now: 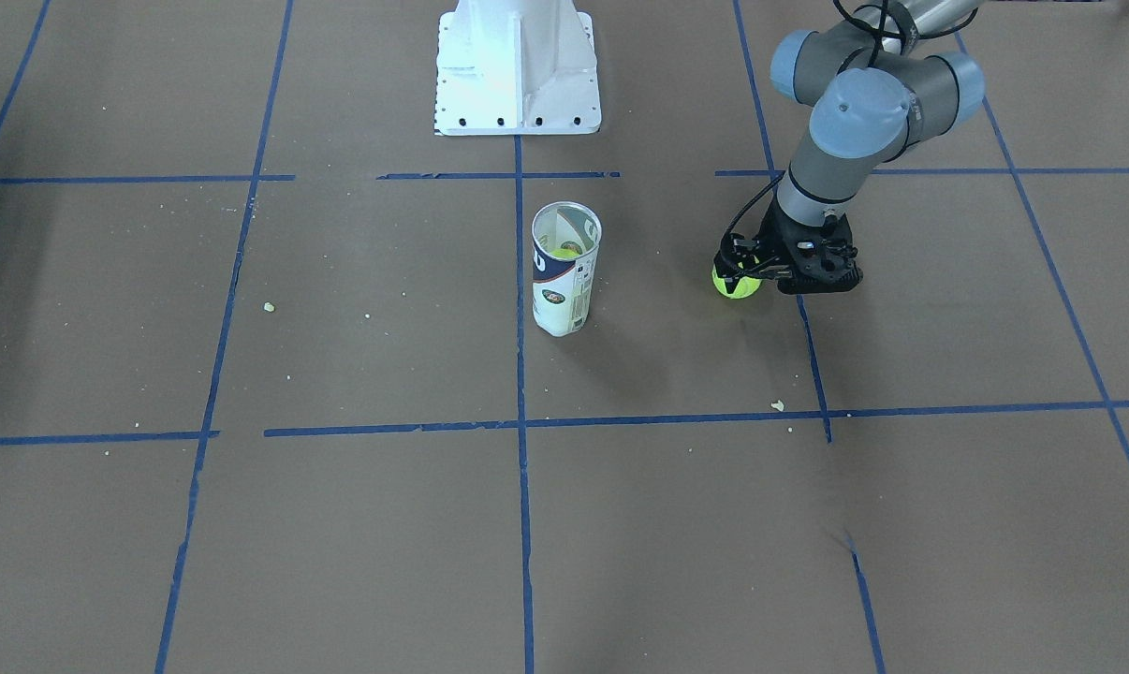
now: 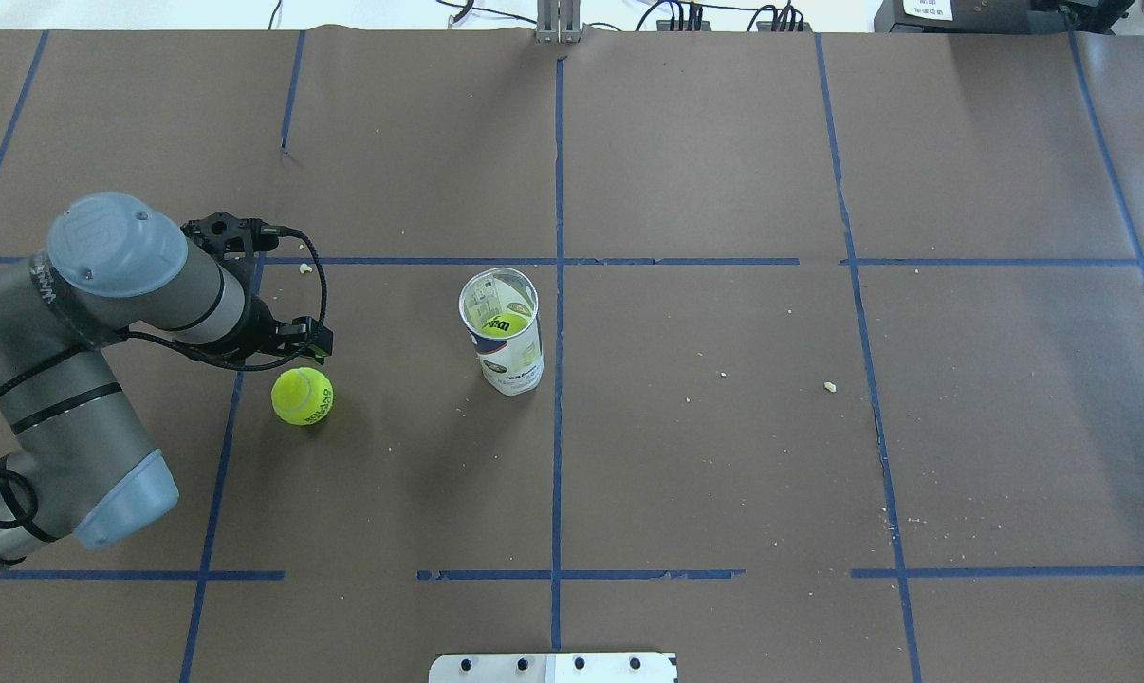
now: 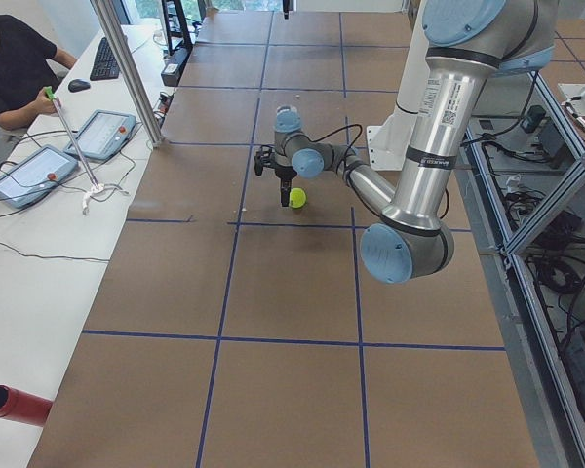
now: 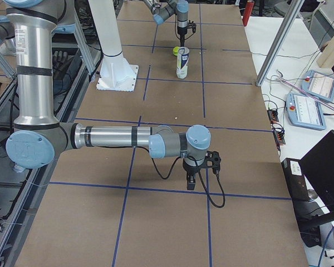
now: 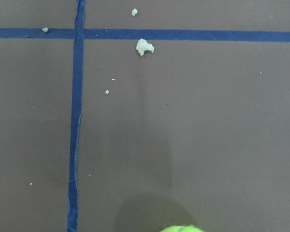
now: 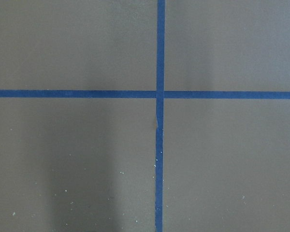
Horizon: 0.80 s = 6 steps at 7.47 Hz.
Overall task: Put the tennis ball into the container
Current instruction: 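Move the left gripper down over the yellow-green tennis ball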
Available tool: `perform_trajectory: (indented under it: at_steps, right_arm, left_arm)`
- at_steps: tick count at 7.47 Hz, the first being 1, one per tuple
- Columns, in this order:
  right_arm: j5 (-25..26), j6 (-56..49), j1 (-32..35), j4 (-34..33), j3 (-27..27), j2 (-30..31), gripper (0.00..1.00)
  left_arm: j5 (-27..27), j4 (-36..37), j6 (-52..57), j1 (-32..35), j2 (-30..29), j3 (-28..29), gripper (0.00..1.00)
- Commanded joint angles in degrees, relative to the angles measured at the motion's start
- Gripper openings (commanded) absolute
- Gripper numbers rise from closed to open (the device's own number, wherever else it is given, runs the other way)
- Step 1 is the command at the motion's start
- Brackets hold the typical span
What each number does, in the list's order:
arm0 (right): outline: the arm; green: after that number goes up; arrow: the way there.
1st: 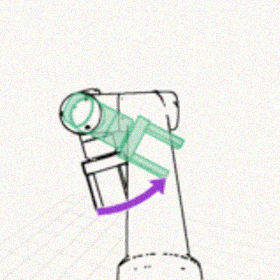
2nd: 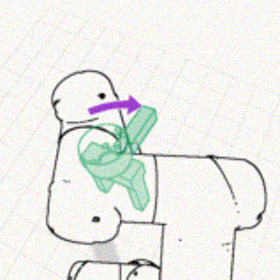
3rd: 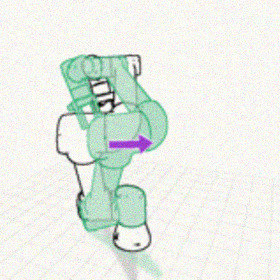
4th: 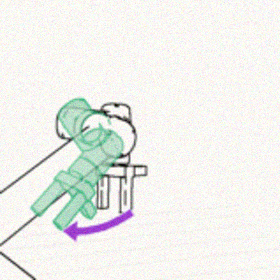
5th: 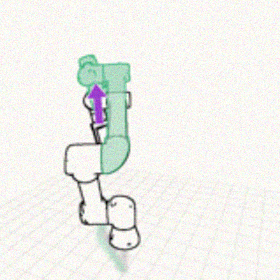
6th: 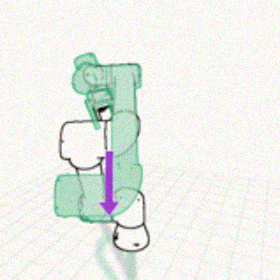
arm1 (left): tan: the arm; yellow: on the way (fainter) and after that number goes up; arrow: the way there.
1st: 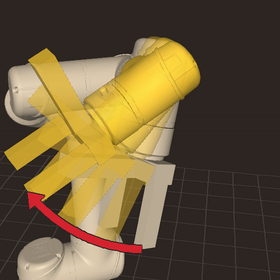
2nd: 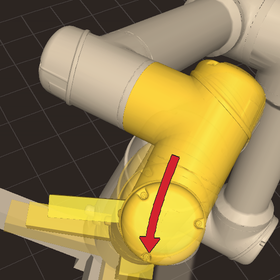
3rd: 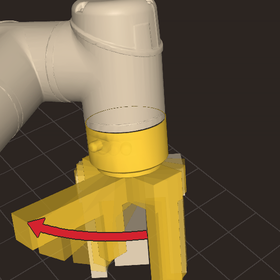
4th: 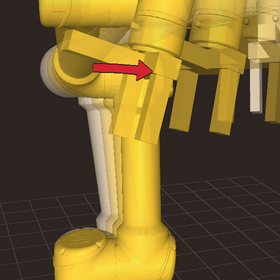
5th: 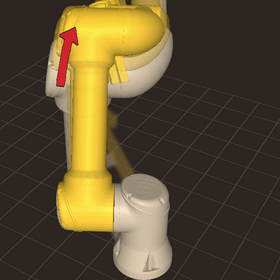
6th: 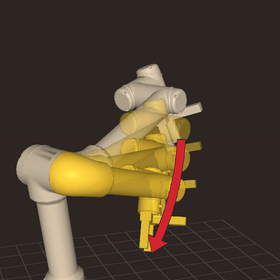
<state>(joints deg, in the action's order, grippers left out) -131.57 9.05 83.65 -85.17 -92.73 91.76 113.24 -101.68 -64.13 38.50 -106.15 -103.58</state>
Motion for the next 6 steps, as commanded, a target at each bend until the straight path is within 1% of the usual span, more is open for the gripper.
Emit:
perform_trajectory:
  at_steps: [1, 4, 6]
  right_arm:
    - [0.0, 0.0, 0.0, 0.0, 0.0, 0.0, 1.00]
    - [0.0, 0.0, 0.0, 0.0, 0.0, 0.0, 1.00]
    - [0.0, 0.0, 0.0, 0.0, 0.0, 0.0, 1.00]
  left_arm:
    - [0.2, -0.7, -2.4, -1.1, -0.3, 0.1, 1.00]
    - [0.1, -0.7, -3.6, -3.8, -0.4, 0.3, 1.00]
    - [-0.1, -0.7, -3.4, -3.8, -0.2, 0.7, 1.00]
